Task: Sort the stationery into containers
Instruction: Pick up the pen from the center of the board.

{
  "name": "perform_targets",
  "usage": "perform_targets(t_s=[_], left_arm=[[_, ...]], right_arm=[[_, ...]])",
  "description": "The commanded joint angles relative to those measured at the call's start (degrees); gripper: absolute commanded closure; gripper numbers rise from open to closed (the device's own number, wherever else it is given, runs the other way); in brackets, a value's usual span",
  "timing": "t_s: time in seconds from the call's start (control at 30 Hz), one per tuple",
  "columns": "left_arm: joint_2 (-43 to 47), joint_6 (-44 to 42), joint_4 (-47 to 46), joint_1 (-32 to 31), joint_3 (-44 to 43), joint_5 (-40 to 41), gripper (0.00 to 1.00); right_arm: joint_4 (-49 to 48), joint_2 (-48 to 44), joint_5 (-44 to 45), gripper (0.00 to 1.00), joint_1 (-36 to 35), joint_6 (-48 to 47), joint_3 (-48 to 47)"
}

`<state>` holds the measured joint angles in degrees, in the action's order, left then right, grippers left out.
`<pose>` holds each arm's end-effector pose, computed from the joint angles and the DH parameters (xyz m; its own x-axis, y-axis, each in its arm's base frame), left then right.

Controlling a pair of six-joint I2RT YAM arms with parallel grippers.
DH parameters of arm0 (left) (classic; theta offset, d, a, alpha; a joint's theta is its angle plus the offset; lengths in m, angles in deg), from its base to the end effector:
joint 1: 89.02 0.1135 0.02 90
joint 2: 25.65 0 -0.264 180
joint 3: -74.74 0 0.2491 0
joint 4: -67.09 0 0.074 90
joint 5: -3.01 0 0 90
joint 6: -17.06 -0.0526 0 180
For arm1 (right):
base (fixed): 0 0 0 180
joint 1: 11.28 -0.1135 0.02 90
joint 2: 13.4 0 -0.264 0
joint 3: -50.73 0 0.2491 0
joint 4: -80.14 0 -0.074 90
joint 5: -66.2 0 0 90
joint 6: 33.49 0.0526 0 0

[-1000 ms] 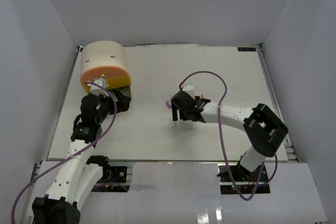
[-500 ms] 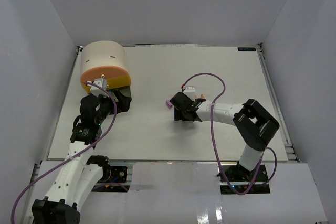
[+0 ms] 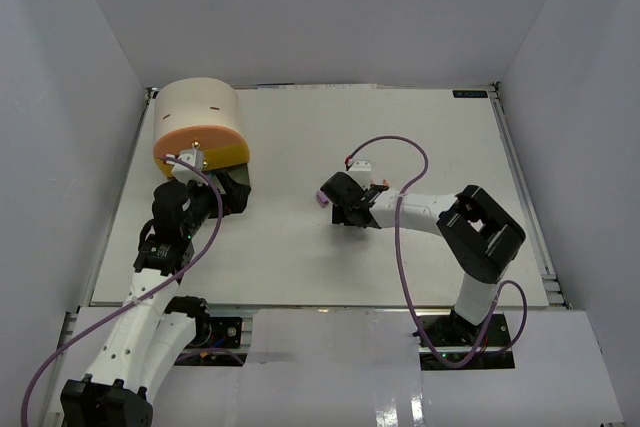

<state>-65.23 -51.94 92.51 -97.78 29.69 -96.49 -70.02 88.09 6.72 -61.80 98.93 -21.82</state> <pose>0.1794 -0.0364 0.2625 -0.4236 -0.2924 -0.8574 0.1625 0.9066 -0.3894 0.2447 0.2550 0.1496 -0.7370 0.0192 -0.6756 -0.0005 0.9996 0.0290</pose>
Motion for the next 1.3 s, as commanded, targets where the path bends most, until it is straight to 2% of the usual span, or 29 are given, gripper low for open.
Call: perform_targets(t_s=[0.0, 0.17, 0.37, 0.5, 0.53, 0.57, 0.63, 0.83, 1.0, 1.1, 1.27], left_arm=[[0.02, -0.43, -0.94, -0.12, -0.09, -0.70, 0.02], [-0.07, -0.25, -1.03, -0.12, 0.00, -1.31, 0.02], [-0.68, 0.89, -1.20, -0.04, 0.00, -3.60, 0.02], [-0.86, 2.82, -1.55, -0.04, 0.00, -4.82, 0.02], [-0.77, 3.35, -1.64, -0.12, 0.17, -5.35, 0.02], [-0.68, 3.87, -1.64, -0.04, 0.26, -6.05, 0.02], [-0.51, 6.33, -2.08, -0.12, 0.44, -8.33, 0.02], [-0.59, 16.17, -4.98, -0.39, 0.44, -14.83, 0.02], [-0.86, 22.42, -8.93, -3.54, -1.05, -15.29, 0.02], [-1.82, 24.18, -10.08, -7.67, -2.89, -11.52, 0.02], [-5.33, 24.71, -13.48, -18.39, -5.97, -2.22, 0.02]], right_arm=[[-0.52, 3.19, 1.12, 0.37, 0.69, 1.79, -0.19], [-0.52, 2.57, 1.56, 0.45, 0.69, 2.23, 0.95], [-0.69, -0.32, 2.52, 0.62, 0.69, 1.89, 3.41], [-4.11, -3.93, 1.03, 0.66, 0.51, 0.31, 6.75], [-5.78, -4.89, 0.86, 0.72, 0.43, -0.74, 7.62], [-6.75, -6.99, 0.85, 0.82, 0.16, -1.36, 8.42], [-7.64, -8.85, 1.99, 0.91, -0.54, -2.51, 10.09], [-9.74, -15.18, 5.33, 0.91, -5.19, -7.95, 10.88], [-18.25, -21.85, 7.62, 0.92, -11.51, -12.87, 12.64], [-23.61, -25.28, 7.09, 0.92, -14.33, -14.72, 13.61], [-30.74, -29.07, 6.13, 0.92, -17.50, -18.33, 13.61]])
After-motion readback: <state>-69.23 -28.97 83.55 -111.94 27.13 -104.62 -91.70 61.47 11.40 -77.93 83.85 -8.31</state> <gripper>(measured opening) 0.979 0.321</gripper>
